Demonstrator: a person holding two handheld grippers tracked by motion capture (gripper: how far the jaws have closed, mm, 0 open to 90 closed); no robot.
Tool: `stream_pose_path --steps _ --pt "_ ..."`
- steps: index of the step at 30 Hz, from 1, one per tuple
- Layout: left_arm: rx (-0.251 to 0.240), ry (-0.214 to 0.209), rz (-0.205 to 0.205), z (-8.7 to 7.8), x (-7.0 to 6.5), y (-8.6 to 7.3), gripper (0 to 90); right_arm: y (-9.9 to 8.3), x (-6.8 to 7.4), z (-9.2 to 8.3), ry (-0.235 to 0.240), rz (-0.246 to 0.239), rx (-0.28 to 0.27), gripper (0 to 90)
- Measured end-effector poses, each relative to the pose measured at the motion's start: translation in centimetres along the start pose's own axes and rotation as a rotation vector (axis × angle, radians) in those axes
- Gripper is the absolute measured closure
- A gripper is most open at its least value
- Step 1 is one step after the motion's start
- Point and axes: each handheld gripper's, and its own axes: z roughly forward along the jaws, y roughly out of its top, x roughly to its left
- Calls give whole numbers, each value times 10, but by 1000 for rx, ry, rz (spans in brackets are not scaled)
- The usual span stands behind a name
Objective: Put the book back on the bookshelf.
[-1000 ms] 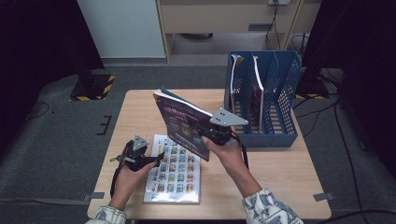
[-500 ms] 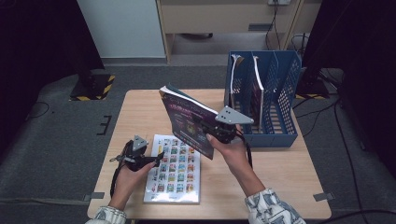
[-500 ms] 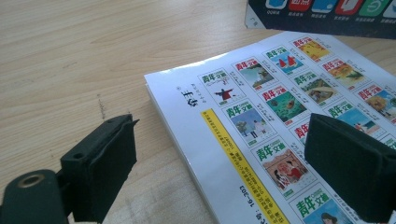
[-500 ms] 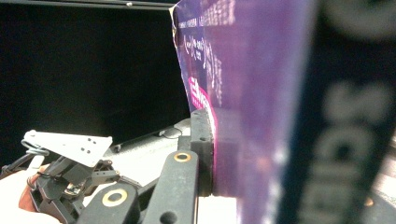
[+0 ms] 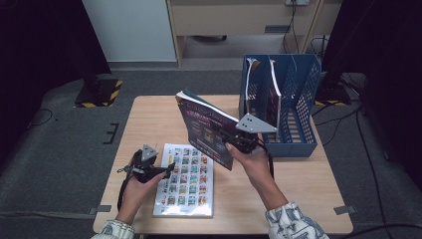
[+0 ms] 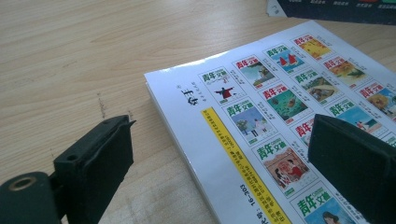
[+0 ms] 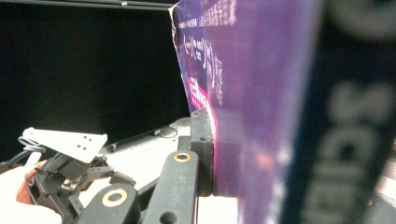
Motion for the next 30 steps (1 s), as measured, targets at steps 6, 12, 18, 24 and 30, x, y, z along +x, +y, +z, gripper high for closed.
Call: stream_pose_path --steps 6,12,18,24,30 --pt "1 20 -10 1 0 0 16 -1 -3 -6 -3 0 3 842" --pt "1 15 -9 1 1 -1 26 -1 -5 -9 -1 2 3 842" --pt "2 16 -5 1 0 -1 31 0 -4 -12 -4 0 7 842" --pt "1 20 -3 2 0 -2 34 0 -6 -20 -1 -8 16 842" --pt "5 22 6 2 -1 -2 36 -1 -10 -32 -6 -12 28 842"
